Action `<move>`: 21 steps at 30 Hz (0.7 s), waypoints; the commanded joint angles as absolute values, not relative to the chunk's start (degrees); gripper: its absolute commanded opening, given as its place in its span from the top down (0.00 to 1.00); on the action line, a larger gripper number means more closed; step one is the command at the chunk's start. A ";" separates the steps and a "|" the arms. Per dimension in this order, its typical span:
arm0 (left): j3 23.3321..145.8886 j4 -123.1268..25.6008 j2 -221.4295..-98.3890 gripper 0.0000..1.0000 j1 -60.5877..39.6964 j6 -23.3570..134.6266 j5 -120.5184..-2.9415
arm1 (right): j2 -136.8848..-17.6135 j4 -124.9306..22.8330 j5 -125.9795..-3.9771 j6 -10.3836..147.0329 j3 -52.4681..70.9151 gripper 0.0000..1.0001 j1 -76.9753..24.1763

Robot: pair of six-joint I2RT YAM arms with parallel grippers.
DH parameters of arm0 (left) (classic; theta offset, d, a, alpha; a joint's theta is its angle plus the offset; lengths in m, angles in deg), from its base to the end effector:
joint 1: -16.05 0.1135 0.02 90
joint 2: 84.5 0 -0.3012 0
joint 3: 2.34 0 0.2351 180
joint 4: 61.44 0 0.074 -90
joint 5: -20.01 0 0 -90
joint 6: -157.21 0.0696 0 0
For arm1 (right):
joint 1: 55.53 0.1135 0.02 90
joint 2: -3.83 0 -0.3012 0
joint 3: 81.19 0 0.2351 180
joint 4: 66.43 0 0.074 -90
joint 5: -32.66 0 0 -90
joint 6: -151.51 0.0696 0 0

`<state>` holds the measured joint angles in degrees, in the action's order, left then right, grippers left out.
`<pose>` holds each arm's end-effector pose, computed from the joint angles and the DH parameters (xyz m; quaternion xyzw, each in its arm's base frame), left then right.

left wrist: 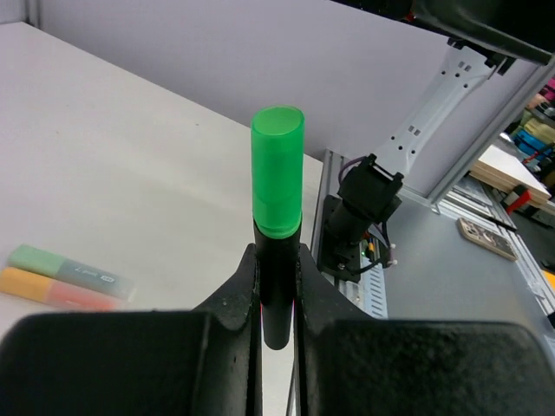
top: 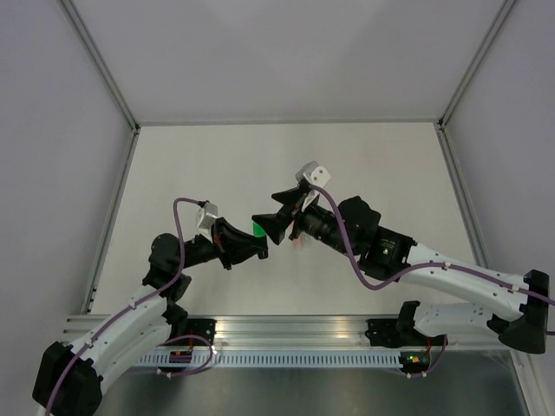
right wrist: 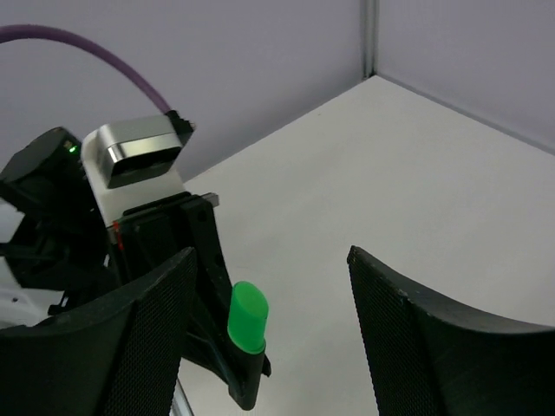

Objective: Insert the pens into the pen caps

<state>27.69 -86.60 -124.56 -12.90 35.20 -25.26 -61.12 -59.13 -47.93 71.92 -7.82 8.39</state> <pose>0.0989 -0.1107 0.2986 0.2870 0.5700 -0.5718 0.5155 0.1279 0.2354 0.4236 -0.2618 0.6495 0.3841 0.6018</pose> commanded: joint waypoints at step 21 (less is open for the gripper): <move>26.15 -100.97 -128.71 0.98 -12.95 30.39 -18.05 | -65.25 -57.44 -72.63 73.90 -4.62 0.39 2.48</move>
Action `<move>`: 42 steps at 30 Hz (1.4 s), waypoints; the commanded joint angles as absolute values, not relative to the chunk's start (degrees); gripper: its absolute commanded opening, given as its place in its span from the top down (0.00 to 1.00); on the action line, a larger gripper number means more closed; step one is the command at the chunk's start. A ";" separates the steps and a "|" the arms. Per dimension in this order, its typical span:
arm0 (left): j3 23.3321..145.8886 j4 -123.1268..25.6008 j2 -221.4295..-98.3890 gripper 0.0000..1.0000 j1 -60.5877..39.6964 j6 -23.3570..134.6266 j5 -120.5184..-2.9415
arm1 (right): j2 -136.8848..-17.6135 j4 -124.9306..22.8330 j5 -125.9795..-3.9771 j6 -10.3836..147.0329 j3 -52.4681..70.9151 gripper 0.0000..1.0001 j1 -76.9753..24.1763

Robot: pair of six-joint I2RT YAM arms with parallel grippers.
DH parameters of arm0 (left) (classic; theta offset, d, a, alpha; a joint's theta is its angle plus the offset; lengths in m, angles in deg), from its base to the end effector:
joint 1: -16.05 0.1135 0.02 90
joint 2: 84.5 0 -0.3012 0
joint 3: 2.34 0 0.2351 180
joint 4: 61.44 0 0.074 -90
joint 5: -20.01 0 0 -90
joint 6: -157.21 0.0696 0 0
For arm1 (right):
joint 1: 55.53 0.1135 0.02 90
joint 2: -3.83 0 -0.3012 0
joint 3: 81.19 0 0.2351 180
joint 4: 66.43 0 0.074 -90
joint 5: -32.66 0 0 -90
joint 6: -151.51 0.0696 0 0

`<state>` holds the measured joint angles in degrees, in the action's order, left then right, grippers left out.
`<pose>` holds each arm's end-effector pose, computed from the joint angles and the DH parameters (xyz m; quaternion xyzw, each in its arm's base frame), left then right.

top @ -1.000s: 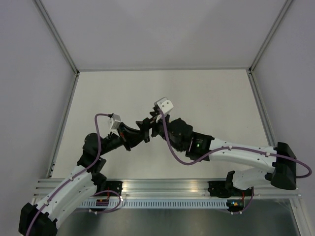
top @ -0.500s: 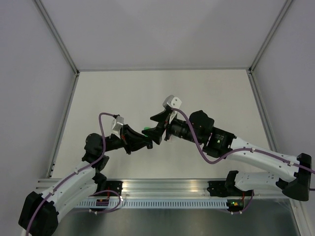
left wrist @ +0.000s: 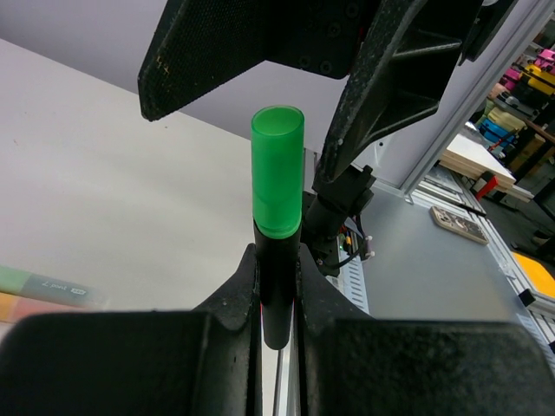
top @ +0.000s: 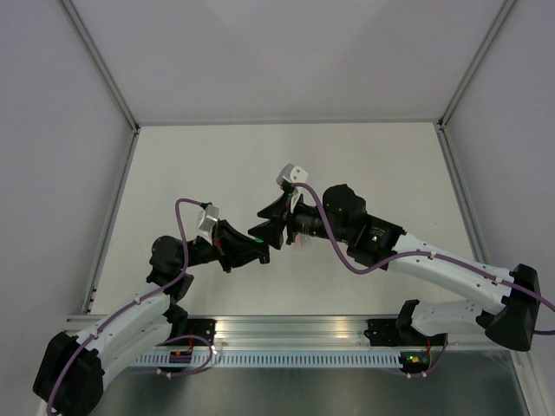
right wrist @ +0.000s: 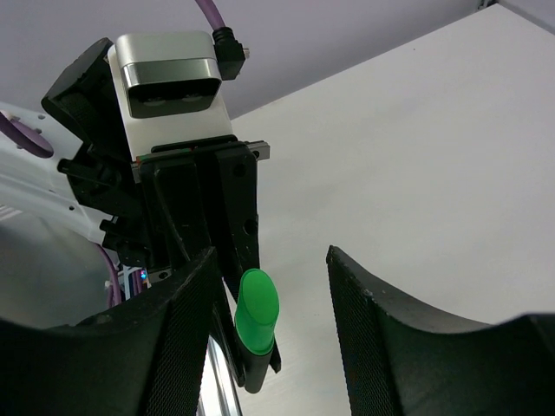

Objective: Insert the pens into the pen caps

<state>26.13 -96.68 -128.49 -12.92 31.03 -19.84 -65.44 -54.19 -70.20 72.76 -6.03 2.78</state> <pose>0.0979 -0.1153 0.2998 0.3131 0.5421 -0.6043 0.4928 0.1382 0.2534 0.4036 -0.3641 0.6491 0.4465 0.4967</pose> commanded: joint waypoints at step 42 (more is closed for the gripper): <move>29.93 -113.38 -131.88 0.98 -12.95 13.16 -18.66 | -65.07 -53.49 -83.54 73.37 -14.82 1.00 2.31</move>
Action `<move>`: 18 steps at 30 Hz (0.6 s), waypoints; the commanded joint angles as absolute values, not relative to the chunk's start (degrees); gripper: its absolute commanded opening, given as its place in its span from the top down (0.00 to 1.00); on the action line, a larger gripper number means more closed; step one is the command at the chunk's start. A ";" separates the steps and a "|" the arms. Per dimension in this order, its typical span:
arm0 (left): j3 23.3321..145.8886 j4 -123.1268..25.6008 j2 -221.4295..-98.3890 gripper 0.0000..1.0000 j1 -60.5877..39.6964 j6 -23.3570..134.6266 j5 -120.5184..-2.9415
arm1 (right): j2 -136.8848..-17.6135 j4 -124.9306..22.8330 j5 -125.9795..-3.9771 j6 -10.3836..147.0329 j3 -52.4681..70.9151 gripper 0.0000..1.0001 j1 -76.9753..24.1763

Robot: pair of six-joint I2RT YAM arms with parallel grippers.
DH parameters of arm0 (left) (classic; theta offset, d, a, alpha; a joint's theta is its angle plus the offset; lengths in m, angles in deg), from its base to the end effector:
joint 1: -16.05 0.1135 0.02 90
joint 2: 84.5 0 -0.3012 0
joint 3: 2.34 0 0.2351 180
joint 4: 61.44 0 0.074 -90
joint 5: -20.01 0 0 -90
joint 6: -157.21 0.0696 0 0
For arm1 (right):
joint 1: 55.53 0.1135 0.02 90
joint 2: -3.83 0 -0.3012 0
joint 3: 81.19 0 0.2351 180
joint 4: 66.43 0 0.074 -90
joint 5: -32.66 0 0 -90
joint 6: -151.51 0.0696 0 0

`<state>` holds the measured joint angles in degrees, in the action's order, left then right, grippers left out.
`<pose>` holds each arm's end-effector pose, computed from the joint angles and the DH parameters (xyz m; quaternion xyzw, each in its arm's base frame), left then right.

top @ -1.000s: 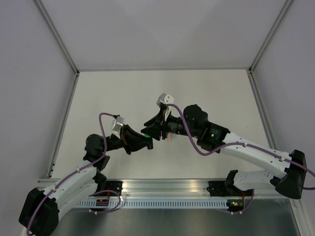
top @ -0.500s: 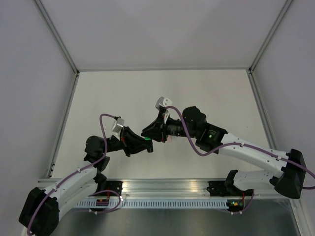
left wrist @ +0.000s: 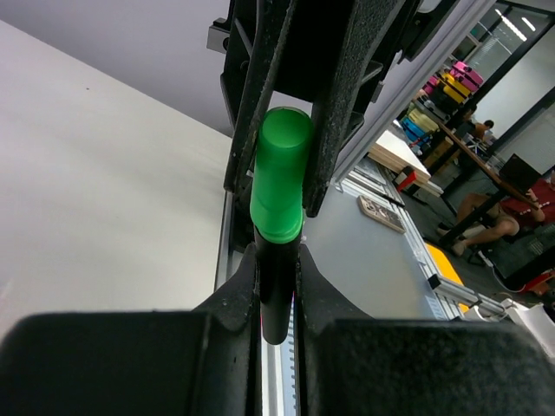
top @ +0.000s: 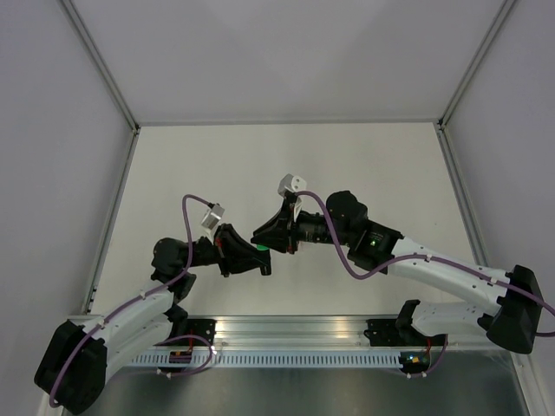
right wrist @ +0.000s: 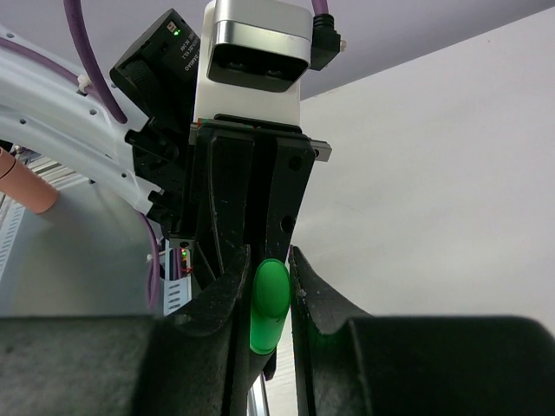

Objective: Insert the pens into the pen caps

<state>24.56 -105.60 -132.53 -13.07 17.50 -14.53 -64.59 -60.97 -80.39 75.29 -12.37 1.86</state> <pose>0.0964 -0.1193 0.2971 0.2946 0.5498 -0.6671 0.4073 0.1289 0.2521 0.3831 -0.3937 0.6209 0.5048 0.4523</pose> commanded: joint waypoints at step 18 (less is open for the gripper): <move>34.33 -102.46 -131.78 0.98 -12.77 16.69 -29.21 | -62.79 -57.35 -86.41 79.87 -23.16 1.00 2.39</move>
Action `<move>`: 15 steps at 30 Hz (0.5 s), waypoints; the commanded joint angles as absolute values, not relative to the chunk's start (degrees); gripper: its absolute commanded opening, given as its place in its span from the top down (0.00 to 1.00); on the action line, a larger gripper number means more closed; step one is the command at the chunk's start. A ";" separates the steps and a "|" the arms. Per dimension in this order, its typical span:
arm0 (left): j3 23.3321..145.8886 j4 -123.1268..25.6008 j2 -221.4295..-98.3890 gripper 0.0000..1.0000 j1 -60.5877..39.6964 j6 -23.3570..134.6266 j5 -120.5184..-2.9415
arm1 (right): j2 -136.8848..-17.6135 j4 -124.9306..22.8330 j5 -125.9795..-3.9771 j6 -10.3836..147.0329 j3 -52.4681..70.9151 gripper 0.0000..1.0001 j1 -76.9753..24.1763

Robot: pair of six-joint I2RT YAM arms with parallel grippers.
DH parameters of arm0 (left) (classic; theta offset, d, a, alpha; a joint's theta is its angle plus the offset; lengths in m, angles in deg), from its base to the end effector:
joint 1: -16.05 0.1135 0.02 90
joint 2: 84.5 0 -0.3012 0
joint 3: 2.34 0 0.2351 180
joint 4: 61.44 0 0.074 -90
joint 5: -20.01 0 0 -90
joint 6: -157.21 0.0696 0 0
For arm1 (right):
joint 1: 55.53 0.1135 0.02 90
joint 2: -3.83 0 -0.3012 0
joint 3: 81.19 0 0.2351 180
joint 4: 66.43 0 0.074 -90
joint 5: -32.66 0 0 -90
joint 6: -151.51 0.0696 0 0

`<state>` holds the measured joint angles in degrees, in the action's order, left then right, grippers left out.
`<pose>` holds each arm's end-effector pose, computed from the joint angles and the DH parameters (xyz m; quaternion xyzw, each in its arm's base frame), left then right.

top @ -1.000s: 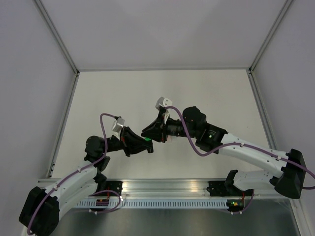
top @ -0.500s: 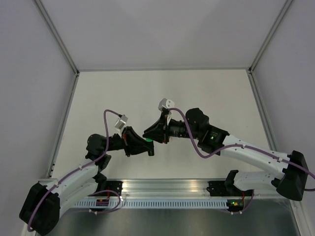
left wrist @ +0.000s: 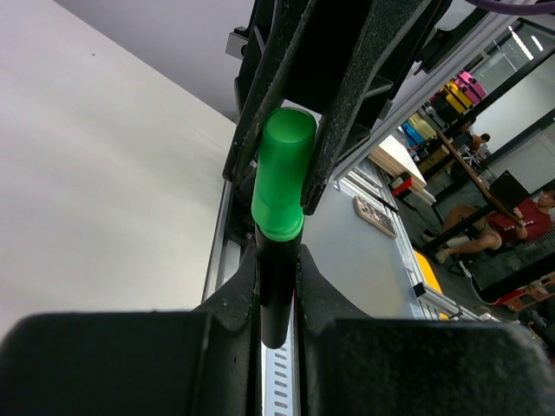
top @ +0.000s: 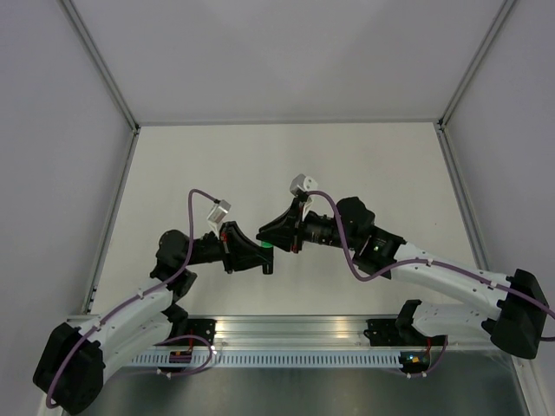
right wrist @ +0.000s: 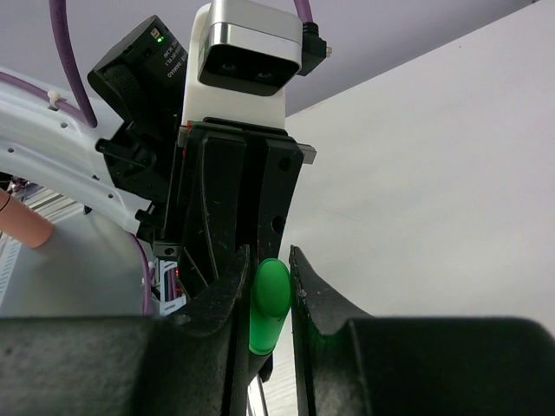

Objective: Insert the pens into the pen caps

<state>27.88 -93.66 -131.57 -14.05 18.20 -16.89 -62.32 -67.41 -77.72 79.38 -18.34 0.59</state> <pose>0.1032 -0.1241 0.2966 0.2616 0.5933 -0.6620 0.3760 0.1315 0.2394 0.3698 -0.3484 0.6306 0.5121 0.4677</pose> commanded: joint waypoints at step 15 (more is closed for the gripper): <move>37.22 -113.64 -136.89 0.98 -12.69 8.33 -27.89 | -61.38 -64.83 -94.42 84.18 -29.49 1.00 2.39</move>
<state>29.02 -103.24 -138.54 -14.51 12.67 -13.59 -59.87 -77.01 -78.48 82.85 -24.54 -0.33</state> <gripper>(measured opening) 0.133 0.243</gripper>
